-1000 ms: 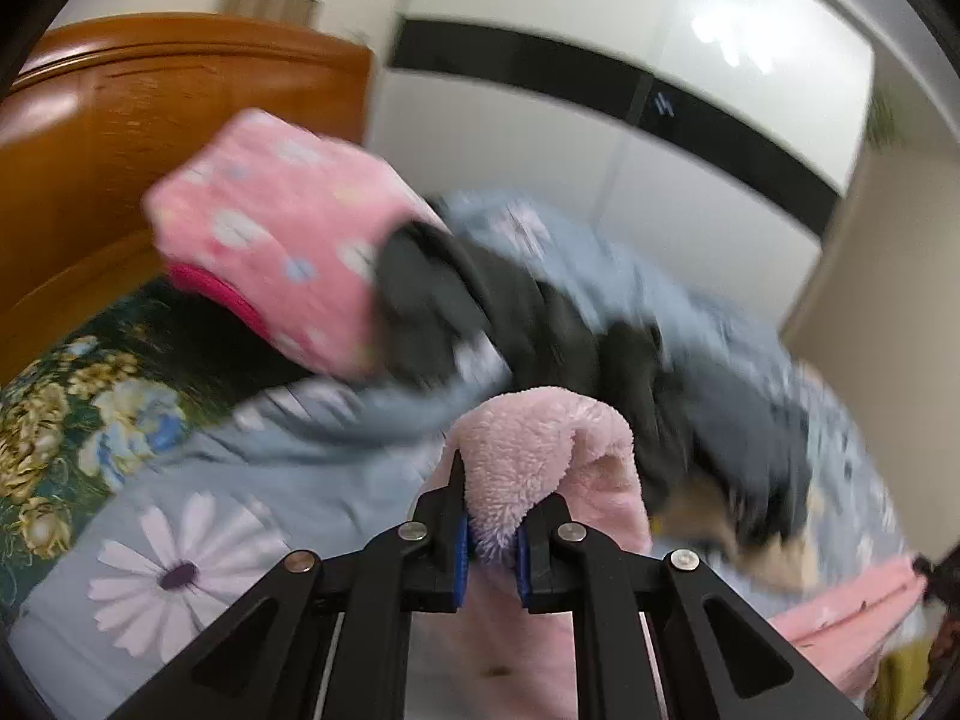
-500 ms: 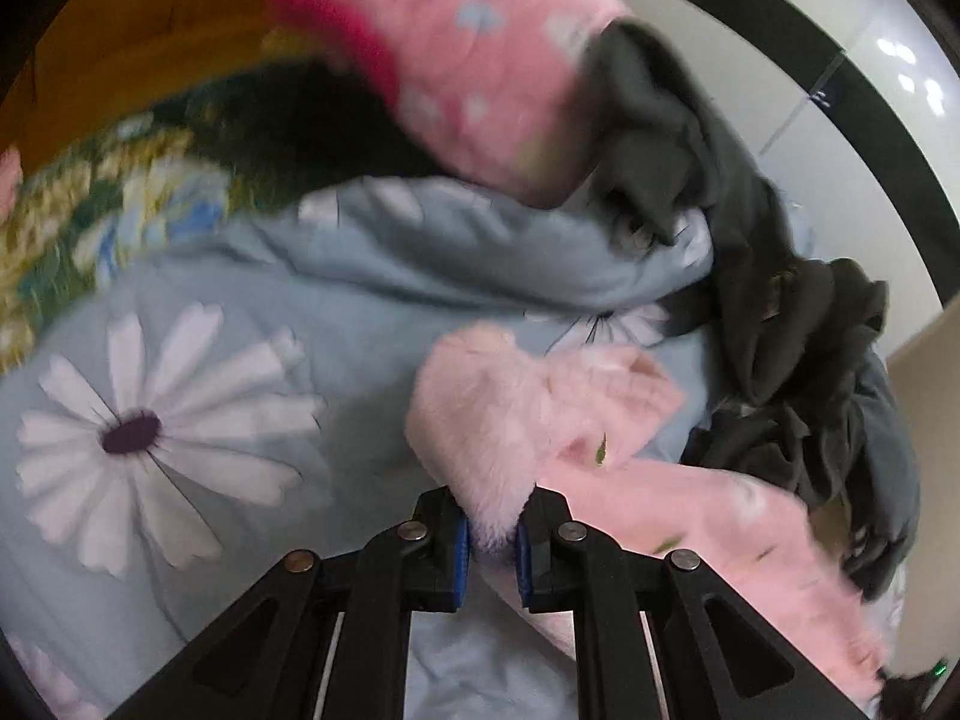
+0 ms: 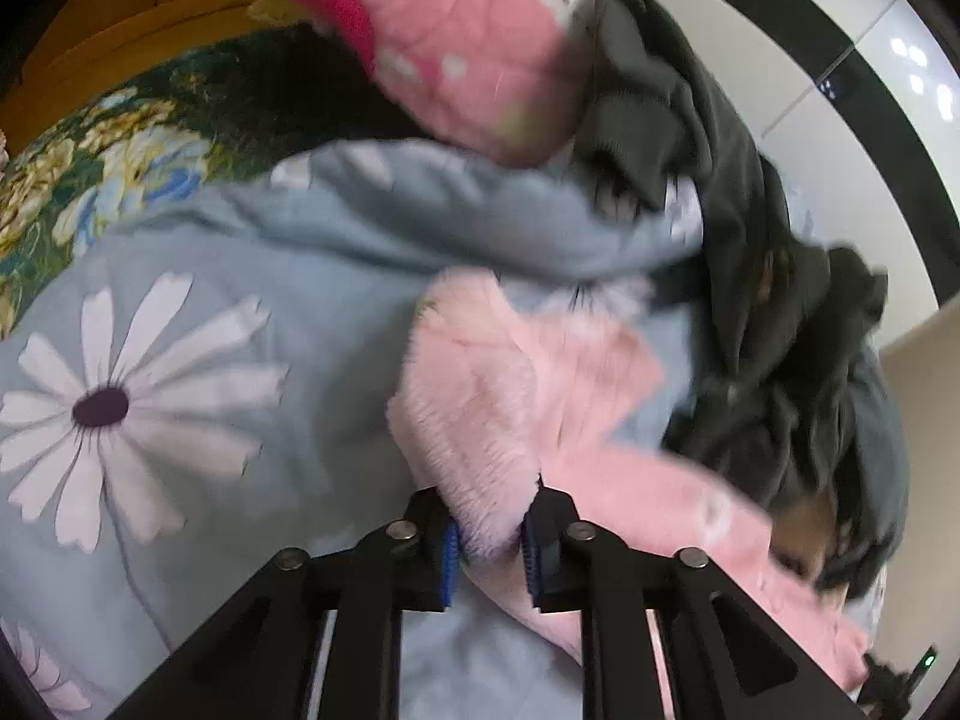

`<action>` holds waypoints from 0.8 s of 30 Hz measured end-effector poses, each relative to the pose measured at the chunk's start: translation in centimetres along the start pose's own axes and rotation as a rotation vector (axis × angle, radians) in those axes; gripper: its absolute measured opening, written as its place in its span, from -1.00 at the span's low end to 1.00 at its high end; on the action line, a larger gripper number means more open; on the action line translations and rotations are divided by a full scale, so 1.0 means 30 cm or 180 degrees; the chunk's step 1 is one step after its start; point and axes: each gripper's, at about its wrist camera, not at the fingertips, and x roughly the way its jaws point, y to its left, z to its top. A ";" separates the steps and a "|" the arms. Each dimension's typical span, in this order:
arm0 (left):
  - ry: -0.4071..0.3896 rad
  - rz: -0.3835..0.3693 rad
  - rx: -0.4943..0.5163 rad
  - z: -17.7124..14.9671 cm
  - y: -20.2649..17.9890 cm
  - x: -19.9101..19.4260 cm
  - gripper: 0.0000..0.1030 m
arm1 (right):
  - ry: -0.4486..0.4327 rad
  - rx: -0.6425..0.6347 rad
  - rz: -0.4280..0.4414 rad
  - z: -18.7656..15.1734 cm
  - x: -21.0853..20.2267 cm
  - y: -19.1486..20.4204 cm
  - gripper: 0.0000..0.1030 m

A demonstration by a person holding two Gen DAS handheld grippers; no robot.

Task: Fold clothes

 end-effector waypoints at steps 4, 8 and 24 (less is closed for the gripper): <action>0.0019 0.0015 0.0307 -0.164 -0.034 -0.115 -0.12 | -0.0263 -0.0107 0.0129 -0.056 -0.172 -0.012 0.01; -0.0073 -0.0045 0.0917 -0.416 -0.197 -0.264 -0.08 | -0.0469 0.0002 0.0222 -0.231 -0.360 -0.073 0.11; 0.0512 -0.0473 0.4421 -1.726 -1.144 -0.259 0.22 | -0.0254 0.1064 0.0585 -0.835 -0.619 -0.374 0.11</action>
